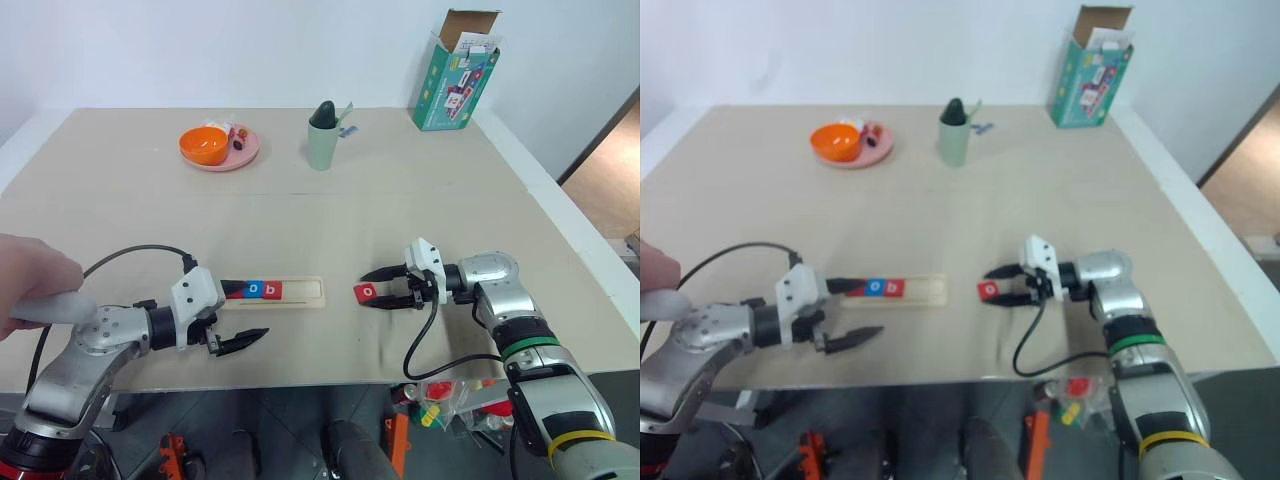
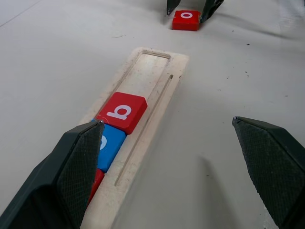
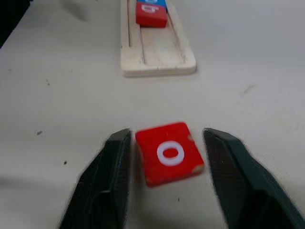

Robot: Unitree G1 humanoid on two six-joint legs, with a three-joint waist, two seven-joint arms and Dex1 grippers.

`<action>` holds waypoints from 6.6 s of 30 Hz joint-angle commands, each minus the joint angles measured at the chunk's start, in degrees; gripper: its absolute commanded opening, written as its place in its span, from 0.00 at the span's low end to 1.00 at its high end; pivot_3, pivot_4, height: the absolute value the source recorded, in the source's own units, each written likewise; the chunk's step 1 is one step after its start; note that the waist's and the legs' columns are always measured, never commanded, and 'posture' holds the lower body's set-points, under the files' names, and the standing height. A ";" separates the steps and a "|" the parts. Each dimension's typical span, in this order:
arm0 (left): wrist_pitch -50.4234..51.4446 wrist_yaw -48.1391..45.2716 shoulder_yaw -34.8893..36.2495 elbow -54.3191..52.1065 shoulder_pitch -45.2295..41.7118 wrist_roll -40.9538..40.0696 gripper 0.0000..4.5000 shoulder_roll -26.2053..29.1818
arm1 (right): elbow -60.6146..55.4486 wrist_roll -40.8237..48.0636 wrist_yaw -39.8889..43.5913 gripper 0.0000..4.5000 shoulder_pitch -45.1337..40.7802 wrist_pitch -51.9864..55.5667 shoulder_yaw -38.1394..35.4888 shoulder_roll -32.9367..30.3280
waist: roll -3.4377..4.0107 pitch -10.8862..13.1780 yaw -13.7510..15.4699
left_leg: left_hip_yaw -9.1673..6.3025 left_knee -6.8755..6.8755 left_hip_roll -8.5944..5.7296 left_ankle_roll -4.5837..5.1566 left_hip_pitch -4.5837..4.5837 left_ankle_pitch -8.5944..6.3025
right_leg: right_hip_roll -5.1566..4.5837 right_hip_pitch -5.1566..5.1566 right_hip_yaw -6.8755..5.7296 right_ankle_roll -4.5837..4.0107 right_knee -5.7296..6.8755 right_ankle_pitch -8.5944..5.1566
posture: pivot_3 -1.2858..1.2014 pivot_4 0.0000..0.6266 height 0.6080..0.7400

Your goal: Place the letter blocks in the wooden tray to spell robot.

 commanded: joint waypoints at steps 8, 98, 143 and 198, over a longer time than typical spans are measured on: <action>-0.95 -0.26 0.27 -0.49 -0.04 0.48 1.00 0.76 | 4.17 -1.99 -0.01 1.00 -2.96 -4.61 -0.64 0.45 | 0.00 0.00 -0.01 | 0.01 0.00 -0.01 0.00 0.01 0.01 | 0.00 0.01 0.01 0.00 0.00 0.00 | 0.52 0.24 1.00; -5.33 4.84 4.31 1.68 4.82 1.44 1.00 -3.24 | -26.08 -7.79 -22.57 0.27 -1.94 32.62 12.30 14.27 | 0.15 0.09 -0.10 | 0.04 -0.21 0.07 -0.03 0.65 0.01 | 0.01 0.54 -0.04 -0.39 -0.02 -0.31 | 0.52 0.24 1.00; -6.23 -0.49 1.70 -2.87 1.94 -6.22 1.00 -5.14 | -32.57 -1.86 -30.88 1.00 -2.66 39.41 -0.55 11.87 | 0.16 0.10 -0.10 | 0.02 -0.31 0.05 -0.05 0.49 0.00 | 0.01 0.39 -0.04 -0.38 -0.07 -0.36 | 0.52 0.24 1.00; -9.82 -9.79 -4.90 8.91 -8.15 -1.70 1.00 -4.61 | -77.05 -1.18 -76.42 0.27 34.00 64.70 -3.57 22.42 | 0.16 0.08 -0.15 | -0.04 -0.18 0.03 -0.03 -0.22 0.03 | 0.05 -0.25 0.03 -0.24 -0.05 -0.21 | 0.52 0.24 1.00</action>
